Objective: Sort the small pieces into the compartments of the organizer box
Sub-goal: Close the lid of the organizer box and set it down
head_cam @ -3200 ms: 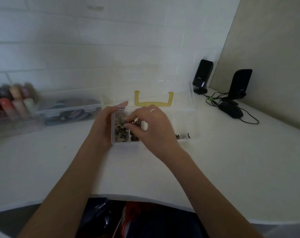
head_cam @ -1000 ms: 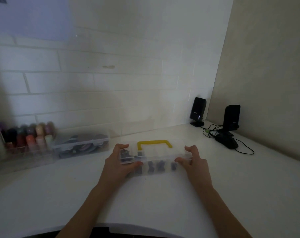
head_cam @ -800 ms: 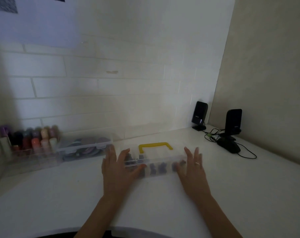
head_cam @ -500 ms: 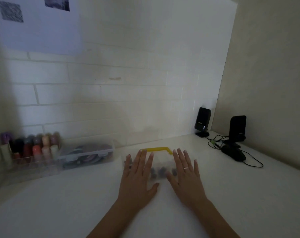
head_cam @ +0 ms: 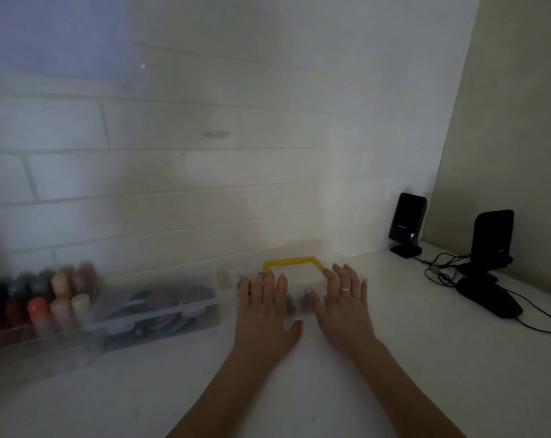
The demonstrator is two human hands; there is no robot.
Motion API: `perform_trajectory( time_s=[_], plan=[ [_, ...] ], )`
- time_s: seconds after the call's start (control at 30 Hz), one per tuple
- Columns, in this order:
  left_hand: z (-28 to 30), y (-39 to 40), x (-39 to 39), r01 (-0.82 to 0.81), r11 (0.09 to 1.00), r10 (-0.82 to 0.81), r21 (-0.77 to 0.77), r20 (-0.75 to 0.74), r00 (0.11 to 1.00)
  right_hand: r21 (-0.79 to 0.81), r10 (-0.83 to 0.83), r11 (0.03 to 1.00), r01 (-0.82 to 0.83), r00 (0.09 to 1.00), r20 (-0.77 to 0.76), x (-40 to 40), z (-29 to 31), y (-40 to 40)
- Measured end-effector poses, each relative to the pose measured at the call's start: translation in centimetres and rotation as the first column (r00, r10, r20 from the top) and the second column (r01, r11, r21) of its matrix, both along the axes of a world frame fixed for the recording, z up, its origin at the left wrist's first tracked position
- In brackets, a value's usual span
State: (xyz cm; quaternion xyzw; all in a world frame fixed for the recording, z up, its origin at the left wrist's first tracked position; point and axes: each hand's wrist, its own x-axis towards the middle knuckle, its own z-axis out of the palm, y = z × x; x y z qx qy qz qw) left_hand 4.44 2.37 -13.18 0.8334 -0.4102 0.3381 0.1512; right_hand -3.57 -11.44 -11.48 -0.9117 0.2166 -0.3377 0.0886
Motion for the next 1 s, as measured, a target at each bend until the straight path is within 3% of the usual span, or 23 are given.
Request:
perform_trajectory(
  time_s=[0.2,0.3,0.37,0.47,0.53,0.6,0.73,0.83,1.0],
  plan=[
    [-0.1,1.0,3.5,-0.079,0.992,0.082,-0.094,0.035,0.996,0.023,0.078,0.997,-0.079,0.996,0.042,6.4,-0.4,1.4],
    [0.0,1.3,3.3,-0.048,0.995,0.057,-0.089,0.091,0.994,0.060,0.137,0.986,-0.153,0.968,0.209,7.0,-0.8,1.1],
    [0.4,2.1,3.3,-0.045,0.995,0.058,-0.093,0.150,0.987,0.223,0.129,0.949,-0.222,0.921,0.366,6.7,-0.2,0.7],
    [1.8,4.2,4.2,-0.180,0.964,0.213,-0.193,0.162,0.964,0.558,-0.113,0.792,-0.247,0.839,0.532,6.7,0.9,-0.2],
    [2.3,5.0,4.9,-0.238,0.944,0.270,-0.231,0.118,0.956,0.719,-0.133,0.614,-0.325,0.856,0.500,6.7,1.3,-0.6],
    [2.3,4.9,5.3,-0.228,0.951,0.253,-0.210,0.100,0.962,0.779,-0.100,0.540,-0.319,0.894,0.436,6.5,1.6,-1.0],
    [2.5,4.7,5.2,-0.158,0.955,0.201,-0.253,0.154,0.968,0.765,-0.051,0.580,-0.282,0.924,0.380,6.0,1.4,-1.2],
    [2.6,4.5,5.1,-0.160,0.968,0.204,-0.195,0.232,0.951,0.676,0.014,0.691,-0.257,0.940,0.342,5.8,0.8,-0.8],
    [2.1,4.1,5.1,-0.205,0.970,0.222,-0.132,0.138,0.965,0.597,0.048,0.774,-0.209,0.961,0.274,4.9,0.8,-0.2]
  ],
)
